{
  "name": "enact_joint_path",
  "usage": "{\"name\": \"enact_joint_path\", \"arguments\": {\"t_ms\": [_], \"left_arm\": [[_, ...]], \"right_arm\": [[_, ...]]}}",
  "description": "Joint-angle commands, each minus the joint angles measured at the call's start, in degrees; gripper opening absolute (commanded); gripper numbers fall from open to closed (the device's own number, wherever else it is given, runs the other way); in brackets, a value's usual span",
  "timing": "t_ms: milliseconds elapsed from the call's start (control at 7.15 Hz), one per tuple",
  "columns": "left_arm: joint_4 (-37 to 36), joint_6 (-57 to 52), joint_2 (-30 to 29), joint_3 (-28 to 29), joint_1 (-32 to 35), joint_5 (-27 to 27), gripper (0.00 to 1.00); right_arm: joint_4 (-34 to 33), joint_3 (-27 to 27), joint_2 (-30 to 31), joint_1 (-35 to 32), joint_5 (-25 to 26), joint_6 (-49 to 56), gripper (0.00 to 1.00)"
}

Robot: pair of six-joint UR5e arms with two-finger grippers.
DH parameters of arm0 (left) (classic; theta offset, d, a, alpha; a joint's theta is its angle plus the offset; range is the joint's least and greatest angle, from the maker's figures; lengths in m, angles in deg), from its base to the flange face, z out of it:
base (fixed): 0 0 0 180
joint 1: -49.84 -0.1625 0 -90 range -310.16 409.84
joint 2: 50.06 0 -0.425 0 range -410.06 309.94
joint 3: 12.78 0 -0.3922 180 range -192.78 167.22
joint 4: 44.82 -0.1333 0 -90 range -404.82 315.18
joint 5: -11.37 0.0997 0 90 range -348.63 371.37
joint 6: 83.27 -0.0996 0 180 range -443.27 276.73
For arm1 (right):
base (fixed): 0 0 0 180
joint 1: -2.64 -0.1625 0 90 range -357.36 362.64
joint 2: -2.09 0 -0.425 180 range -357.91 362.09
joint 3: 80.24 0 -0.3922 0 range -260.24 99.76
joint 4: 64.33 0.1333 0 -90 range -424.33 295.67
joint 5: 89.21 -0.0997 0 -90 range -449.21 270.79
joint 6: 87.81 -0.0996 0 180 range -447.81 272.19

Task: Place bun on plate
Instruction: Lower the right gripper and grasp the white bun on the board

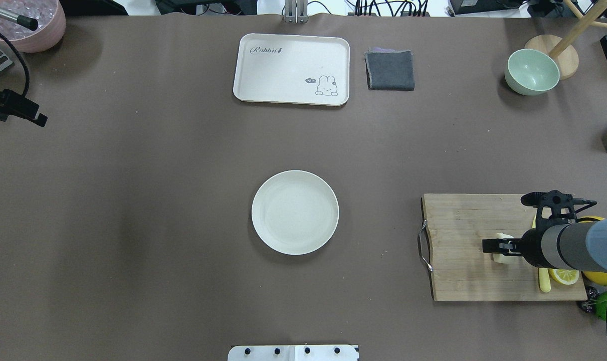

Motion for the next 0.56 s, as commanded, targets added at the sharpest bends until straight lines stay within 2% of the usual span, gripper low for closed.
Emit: {"name": "enact_joint_path", "arguments": {"t_ms": [0, 280, 420], "left_arm": [[0.07, 0.0, 0.11, -0.04, 0.0, 0.0, 0.97], [0.07, -0.09, 0.11, 0.05, 0.0, 0.0, 0.97], [0.07, -0.09, 0.2, 0.14, 0.0, 0.0, 0.97]], "right_arm": [[-0.18, -0.11, -0.18, 0.99, 0.68, -0.58, 0.29], [-0.18, 0.68, -0.45, 1.17, 0.33, -0.58, 0.23], [-0.35, 2.86, -0.62, 0.83, -0.29, -0.58, 0.19]]}}
